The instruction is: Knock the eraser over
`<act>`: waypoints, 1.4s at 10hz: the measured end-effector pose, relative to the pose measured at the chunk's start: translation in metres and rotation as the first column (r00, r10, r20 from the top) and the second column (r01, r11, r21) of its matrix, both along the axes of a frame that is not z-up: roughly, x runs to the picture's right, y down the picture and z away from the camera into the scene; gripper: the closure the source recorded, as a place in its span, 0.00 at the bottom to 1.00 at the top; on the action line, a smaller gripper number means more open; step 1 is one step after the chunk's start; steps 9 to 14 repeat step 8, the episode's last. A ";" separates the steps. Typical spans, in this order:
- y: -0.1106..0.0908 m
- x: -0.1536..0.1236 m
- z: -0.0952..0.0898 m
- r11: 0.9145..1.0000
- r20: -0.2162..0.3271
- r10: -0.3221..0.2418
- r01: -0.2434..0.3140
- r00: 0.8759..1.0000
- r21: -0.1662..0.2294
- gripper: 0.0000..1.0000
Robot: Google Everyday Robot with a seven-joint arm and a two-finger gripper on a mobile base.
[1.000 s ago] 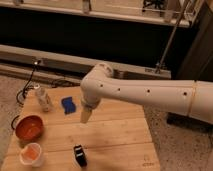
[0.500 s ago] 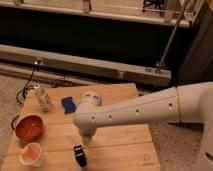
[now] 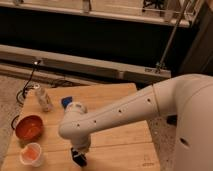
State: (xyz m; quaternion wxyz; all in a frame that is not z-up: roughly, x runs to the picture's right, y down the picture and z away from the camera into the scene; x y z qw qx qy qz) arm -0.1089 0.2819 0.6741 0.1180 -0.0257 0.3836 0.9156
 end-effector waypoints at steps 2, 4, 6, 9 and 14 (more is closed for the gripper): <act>0.001 -0.015 0.001 0.997 -0.045 0.014 -0.018 0.999 -0.074 1.00; 0.000 -0.045 -0.002 0.973 -0.037 0.124 -0.128 0.992 -0.190 1.00; -0.018 -0.070 -0.005 0.916 0.008 0.306 -0.292 0.952 -0.275 0.86; -0.040 -0.072 0.000 0.854 0.005 0.444 -0.422 0.896 -0.305 0.78; -0.040 -0.072 0.000 0.854 0.005 0.444 -0.422 0.896 -0.305 0.78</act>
